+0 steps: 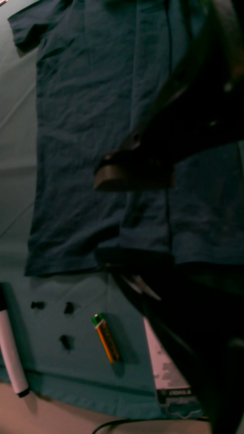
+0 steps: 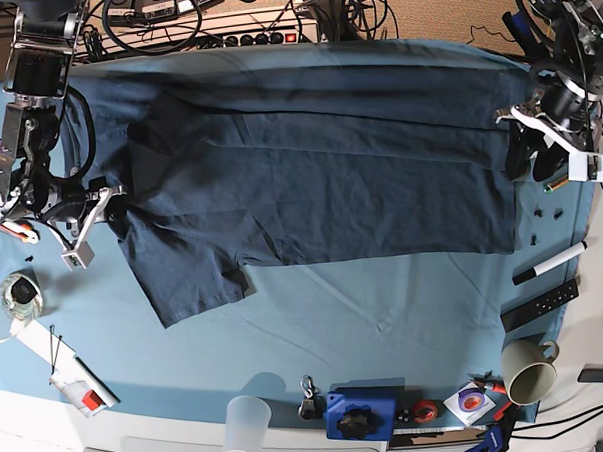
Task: Fold the T-shirt properly
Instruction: 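Pull the grasped sleeve side inward with the right gripper, left gripper holding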
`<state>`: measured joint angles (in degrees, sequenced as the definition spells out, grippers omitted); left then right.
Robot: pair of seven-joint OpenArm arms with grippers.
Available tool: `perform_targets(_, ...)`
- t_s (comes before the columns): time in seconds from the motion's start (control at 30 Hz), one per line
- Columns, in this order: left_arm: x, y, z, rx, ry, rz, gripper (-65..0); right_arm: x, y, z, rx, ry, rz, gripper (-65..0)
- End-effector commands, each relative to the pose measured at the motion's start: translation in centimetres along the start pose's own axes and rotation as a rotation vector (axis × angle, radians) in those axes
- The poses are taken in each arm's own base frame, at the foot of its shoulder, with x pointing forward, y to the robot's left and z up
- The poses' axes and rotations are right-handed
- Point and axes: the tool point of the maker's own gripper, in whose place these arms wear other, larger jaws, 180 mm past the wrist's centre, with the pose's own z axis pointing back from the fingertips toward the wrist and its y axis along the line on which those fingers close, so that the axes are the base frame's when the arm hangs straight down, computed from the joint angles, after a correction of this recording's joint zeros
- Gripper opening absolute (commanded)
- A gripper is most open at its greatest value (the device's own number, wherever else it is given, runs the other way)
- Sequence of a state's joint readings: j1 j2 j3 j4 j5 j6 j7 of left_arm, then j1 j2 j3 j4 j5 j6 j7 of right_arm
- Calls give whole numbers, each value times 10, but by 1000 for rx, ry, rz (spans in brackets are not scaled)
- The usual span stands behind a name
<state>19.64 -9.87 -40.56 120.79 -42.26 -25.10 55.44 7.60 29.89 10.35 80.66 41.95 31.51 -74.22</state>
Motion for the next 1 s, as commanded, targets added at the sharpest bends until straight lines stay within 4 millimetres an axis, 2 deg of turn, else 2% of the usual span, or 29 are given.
perform_targets(0.0, 13, -3, 1, -6, -41, -26, -376, 24, -9, 18, -31, -65, 35, -533)
perform_targets(0.1, 10, -8, -7, -1, -20, -30, -376, 45, -11, 29, -48, -128, 56, -533)
perform_targets(0.27, 2, -23, -21, -4, 14, -116, -376, 95, -27, 55, -125, -302, 98, -533)
perform_targets(0.4, 6, -17, -30, 78, 22, -133, -375, 127, -41, 65, -155, -394, 94, -533)
perform_targets(0.53, 9, -11, -35, 103, 17, -144, -375, 142, -58, 51, -134, -404, 47, -521)
perform_targets(0.7, 0, -6, -42, 98, 43, -114, -375, 159, -77, 27, -99, -437, -75, -521)
perform_targets(0.77, -5, -5, -44, 96, 55, -104, -375, 161, -74, 14, -70, -416, -108, -521)
perform_targets(0.97, -7, -6, -44, 89, 64, -95, -375, 162, -46, -20, 43, -372, -131, -521)
